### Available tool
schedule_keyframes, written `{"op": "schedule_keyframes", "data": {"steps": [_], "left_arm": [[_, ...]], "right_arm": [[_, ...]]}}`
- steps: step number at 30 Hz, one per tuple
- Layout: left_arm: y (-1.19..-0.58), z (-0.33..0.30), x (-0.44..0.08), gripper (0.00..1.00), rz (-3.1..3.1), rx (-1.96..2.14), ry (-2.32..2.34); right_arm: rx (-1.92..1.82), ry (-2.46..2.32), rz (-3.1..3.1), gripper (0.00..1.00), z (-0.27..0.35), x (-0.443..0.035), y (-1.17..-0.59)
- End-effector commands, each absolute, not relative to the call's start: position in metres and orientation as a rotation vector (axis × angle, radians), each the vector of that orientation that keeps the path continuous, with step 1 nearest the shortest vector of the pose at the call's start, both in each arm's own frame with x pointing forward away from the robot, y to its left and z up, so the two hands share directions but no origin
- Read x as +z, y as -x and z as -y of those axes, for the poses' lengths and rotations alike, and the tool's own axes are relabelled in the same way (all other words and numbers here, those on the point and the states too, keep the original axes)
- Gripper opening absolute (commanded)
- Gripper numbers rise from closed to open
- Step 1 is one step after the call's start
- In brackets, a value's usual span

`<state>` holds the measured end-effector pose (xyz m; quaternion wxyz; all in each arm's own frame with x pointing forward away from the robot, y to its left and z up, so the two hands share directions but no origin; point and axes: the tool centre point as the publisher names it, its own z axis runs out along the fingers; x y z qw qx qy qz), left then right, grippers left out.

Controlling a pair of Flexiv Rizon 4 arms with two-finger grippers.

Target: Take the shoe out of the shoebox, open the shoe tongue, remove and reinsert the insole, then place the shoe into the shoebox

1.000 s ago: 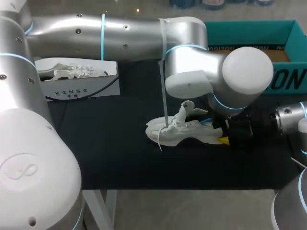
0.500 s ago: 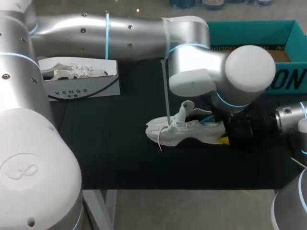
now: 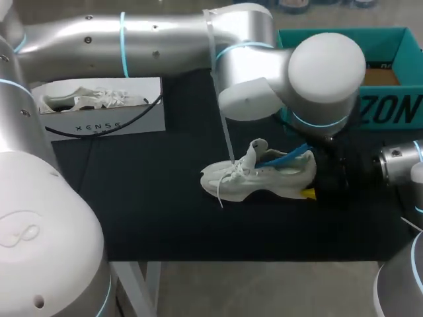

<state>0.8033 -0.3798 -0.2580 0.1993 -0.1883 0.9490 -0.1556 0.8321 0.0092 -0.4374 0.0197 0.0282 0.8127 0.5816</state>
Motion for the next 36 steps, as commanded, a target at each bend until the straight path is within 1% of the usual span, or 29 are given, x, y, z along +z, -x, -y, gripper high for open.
{"op": "schedule_keyframes", "data": {"steps": [1, 6, 9, 16, 18, 36], "left_arm": [[-0.801, 0.350, -0.203, 0.00, -2.649, -0.693, 0.566], [-0.800, 0.340, -0.149, 0.00, -2.635, -0.992, 0.624], [-0.800, 0.331, -0.119, 0.00, -2.652, -1.245, 0.546], [-0.794, 0.309, -0.079, 0.00, -2.610, -1.568, 0.363], [-0.795, 0.303, -0.073, 0.00, -2.617, -1.642, 0.330], [-0.795, 0.300, -0.070, 0.00, -2.616, -1.637, 0.352]], "right_arm": [[1.803, -0.089, -2.523, 0.00, -0.012, -0.445, -0.832], [1.803, -0.089, -2.523, 0.00, -0.012, -0.445, -0.832], [1.803, -0.089, -2.523, 0.00, -0.012, -0.445, -0.832], [1.803, -0.089, -2.523, 0.00, -0.012, -0.445, -0.832], [1.803, -0.089, -2.523, 0.00, -0.012, -0.445, -0.832], [1.803, -0.089, -2.523, 0.00, -0.012, -0.445, -0.832]]}}
